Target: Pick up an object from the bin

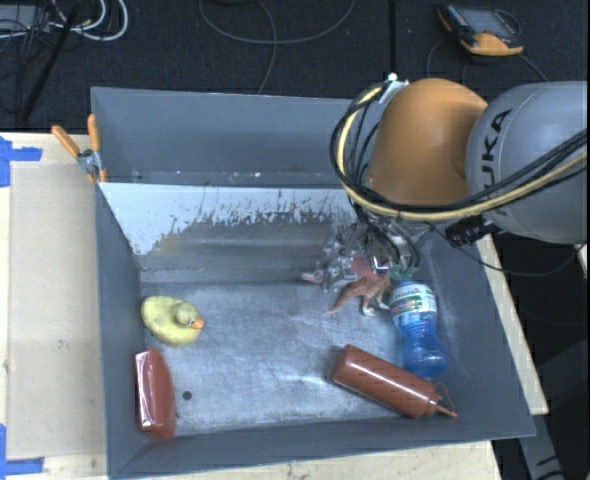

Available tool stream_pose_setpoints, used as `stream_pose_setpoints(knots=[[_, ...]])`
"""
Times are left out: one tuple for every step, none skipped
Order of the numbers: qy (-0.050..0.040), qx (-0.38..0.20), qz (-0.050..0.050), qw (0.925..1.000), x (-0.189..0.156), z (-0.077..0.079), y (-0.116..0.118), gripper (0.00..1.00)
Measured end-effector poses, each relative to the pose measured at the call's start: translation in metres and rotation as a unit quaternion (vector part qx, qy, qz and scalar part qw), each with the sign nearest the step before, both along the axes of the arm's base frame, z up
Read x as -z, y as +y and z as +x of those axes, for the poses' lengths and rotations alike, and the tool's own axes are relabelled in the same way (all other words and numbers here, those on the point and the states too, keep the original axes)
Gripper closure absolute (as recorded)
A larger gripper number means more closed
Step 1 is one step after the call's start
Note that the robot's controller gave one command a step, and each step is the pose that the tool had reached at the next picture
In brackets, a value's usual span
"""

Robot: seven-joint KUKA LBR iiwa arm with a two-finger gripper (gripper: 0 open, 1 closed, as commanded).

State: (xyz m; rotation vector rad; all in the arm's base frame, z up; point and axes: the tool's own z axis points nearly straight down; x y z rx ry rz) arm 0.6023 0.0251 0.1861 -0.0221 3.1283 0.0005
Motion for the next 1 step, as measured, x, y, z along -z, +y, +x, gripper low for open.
stream_pose_setpoints(knots=[[0.0127, -0.005, 0.0, 0.9999, -0.0153, -0.0051, 0.0052, 1.0]])
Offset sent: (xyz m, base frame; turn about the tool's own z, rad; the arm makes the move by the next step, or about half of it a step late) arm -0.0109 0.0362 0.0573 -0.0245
